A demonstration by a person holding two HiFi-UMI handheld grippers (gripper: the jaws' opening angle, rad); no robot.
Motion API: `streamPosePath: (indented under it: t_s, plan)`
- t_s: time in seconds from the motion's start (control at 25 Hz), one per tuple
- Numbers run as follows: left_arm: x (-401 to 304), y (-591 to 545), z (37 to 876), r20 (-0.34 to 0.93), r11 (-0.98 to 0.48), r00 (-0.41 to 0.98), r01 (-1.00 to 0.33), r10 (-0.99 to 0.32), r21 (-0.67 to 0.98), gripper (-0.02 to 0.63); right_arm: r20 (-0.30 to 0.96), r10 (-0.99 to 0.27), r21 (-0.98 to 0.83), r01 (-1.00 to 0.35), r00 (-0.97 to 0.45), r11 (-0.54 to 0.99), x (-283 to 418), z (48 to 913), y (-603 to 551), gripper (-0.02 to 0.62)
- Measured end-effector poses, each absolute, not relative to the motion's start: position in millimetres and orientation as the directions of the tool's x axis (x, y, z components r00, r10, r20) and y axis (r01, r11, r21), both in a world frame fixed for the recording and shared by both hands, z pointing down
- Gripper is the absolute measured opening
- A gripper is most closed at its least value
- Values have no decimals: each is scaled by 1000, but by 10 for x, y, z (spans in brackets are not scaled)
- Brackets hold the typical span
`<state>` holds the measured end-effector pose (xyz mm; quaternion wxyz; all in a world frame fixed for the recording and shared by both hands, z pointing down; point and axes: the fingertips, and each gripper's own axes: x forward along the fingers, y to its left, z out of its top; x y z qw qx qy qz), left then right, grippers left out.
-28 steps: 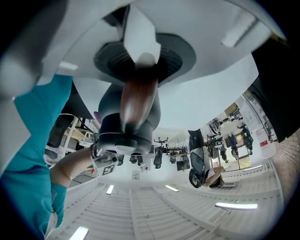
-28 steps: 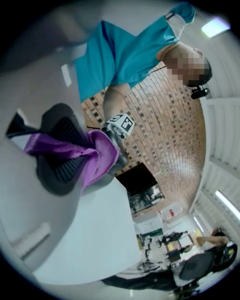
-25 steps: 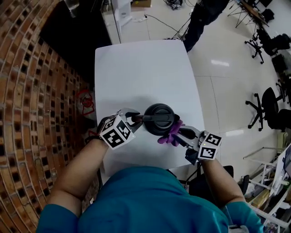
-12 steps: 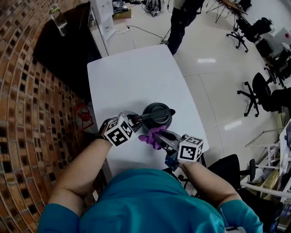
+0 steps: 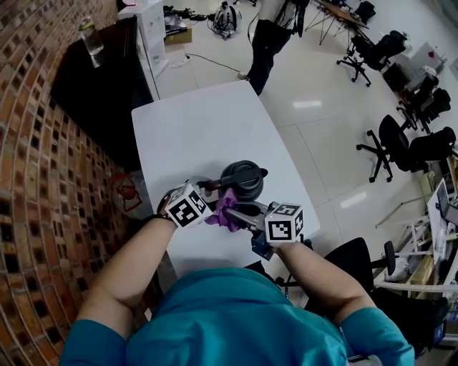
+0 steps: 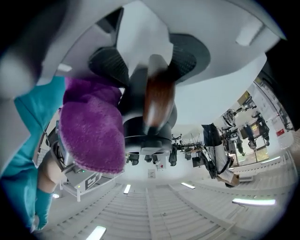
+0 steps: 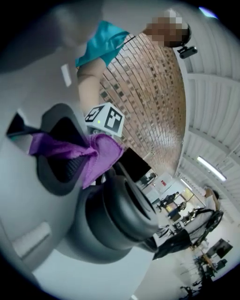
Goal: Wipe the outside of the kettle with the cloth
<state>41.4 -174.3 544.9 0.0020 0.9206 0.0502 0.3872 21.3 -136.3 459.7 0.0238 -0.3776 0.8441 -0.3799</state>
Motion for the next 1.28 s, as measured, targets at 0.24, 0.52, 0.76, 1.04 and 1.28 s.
streamPosePath:
  t_s: [0.24,0.52,0.76,1.04,1.28]
  plan:
    - [-5,-1647,5308,665,-996,747,-68,-11,60,261,165,-720,-635,-631,-675,446,465,4104,-505,52]
    - [-674,-1118,4875,506,-959,856,-223,-106,175,208,93,-801,-533,-709,-592,461,941,3357,298,52]
    - [-847,345,4378,306,-940,944,-207,-120,270,139,45,-701,-383,-660,-712,646,1050,2950,1359,54]
    - [-860,2167,3952,126,-867,939,-345,-321,359,50,-84,-574,-415,-495,-814,763,1265,2858,2638,54]
    - [-869,3362,3444,66,-870,924,-377,-377,319,13,-83,-510,-406,-438,-856,802,1186,2700,3605,54]
